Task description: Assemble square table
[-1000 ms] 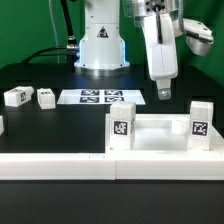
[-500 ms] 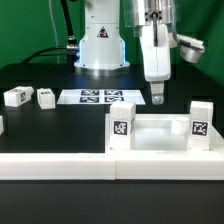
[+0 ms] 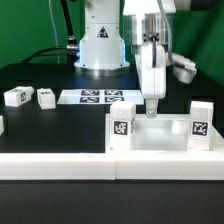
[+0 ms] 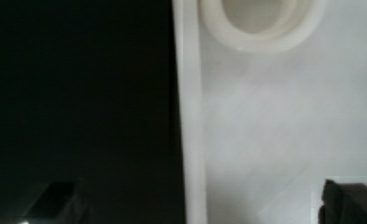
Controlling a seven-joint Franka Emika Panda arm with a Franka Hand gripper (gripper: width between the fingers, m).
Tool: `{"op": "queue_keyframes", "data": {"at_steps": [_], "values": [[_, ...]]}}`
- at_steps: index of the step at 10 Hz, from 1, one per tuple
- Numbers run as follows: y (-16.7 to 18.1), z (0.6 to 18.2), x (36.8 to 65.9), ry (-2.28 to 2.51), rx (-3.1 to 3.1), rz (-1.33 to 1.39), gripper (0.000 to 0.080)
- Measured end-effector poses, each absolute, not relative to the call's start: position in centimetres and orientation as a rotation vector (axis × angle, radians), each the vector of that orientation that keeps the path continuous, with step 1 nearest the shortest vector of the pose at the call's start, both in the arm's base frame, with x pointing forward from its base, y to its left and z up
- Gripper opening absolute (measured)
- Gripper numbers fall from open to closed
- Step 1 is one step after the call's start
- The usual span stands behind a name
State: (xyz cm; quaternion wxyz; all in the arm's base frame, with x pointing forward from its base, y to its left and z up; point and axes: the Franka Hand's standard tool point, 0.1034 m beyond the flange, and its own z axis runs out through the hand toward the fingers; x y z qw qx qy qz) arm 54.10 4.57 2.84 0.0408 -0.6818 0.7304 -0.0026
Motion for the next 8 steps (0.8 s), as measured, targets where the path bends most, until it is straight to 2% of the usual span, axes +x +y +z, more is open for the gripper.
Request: {"op": "queue_keyframes", "data": {"at_steps": [3, 6, 8], "values": [[3.8, 1.2, 54.1, 2.236, -2.128, 0.057, 0.0649], [3.9, 1.2, 54.0, 2.234, -2.133, 0.06, 0.0649], [3.9, 1.1, 54.0, 2.234, -2.133, 0.061, 0.0391]]}}
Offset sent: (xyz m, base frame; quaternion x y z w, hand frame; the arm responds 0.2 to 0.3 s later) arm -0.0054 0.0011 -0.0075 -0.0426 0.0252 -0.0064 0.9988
